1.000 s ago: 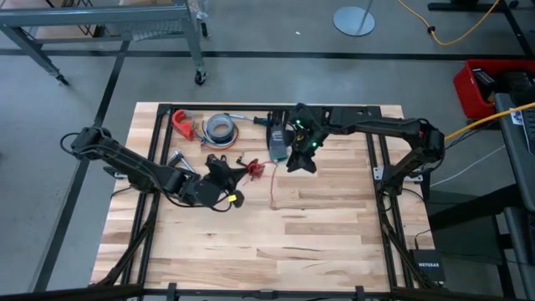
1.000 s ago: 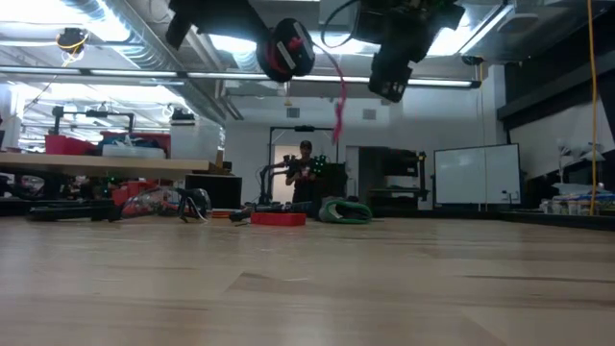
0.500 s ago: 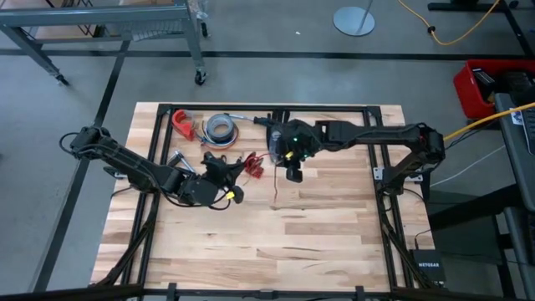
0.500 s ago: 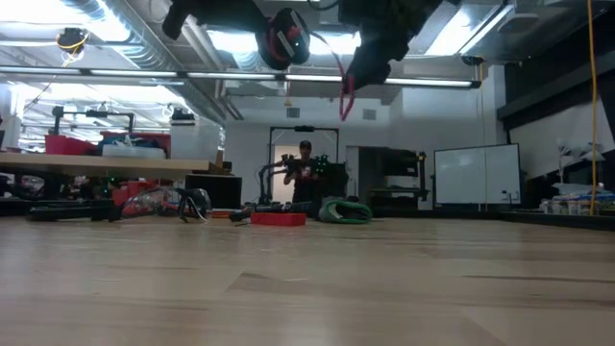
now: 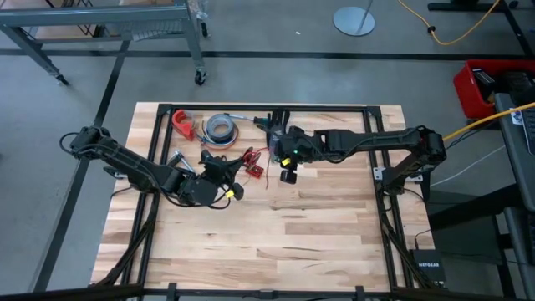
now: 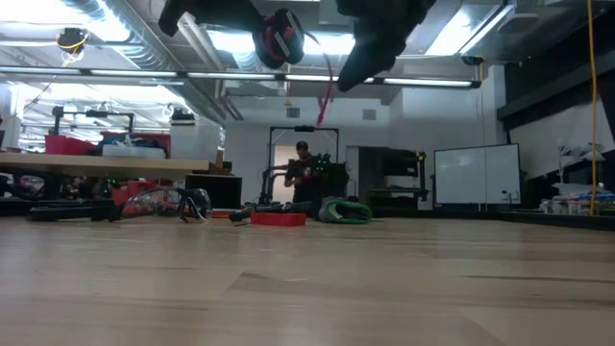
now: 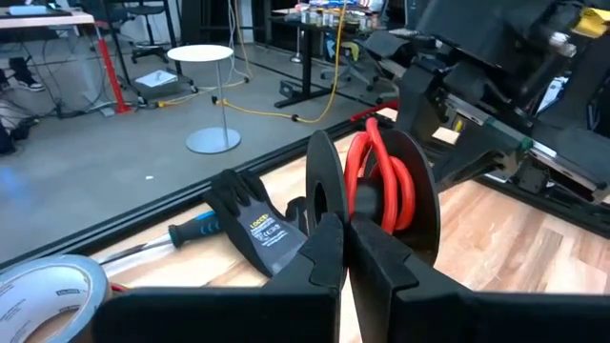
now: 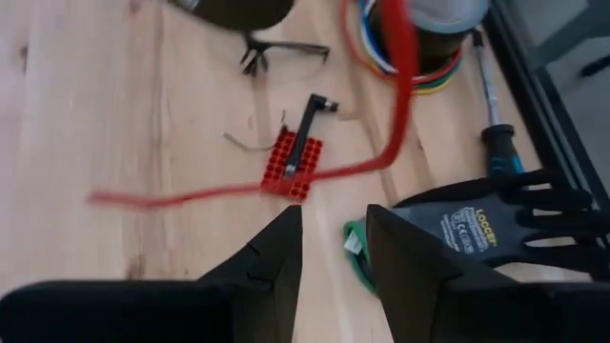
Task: Coil cords
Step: Coil the orange wire into the black spool
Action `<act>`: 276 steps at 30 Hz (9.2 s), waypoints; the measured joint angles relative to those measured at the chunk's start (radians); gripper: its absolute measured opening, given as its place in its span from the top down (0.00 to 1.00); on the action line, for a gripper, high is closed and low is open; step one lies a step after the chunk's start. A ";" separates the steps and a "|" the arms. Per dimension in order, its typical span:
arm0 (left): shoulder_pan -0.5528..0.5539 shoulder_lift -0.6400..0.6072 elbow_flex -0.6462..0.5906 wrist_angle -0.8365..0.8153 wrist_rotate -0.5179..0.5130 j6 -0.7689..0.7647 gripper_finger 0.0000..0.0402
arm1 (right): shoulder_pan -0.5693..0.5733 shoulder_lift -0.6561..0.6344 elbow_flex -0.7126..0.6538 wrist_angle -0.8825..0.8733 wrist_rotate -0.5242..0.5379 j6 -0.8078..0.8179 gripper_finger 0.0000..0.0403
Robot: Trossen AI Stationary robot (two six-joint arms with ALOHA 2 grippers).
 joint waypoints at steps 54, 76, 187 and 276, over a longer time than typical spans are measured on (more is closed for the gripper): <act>0.000 0.000 0.001 0.000 -0.002 0.014 1.00 | -0.002 -0.725 -0.193 -0.423 0.233 0.214 0.70; 0.000 0.000 0.001 0.101 0.012 0.007 1.00 | -0.003 -0.896 -1.015 0.813 -0.091 0.292 0.70; 0.054 0.206 0.001 0.703 0.154 0.359 1.00 | -0.003 -0.424 -0.960 1.231 -0.231 0.471 0.70; 0.001 0.242 0.000 0.596 0.082 0.403 1.00 | -0.004 -0.296 -0.730 0.898 -0.433 0.441 0.99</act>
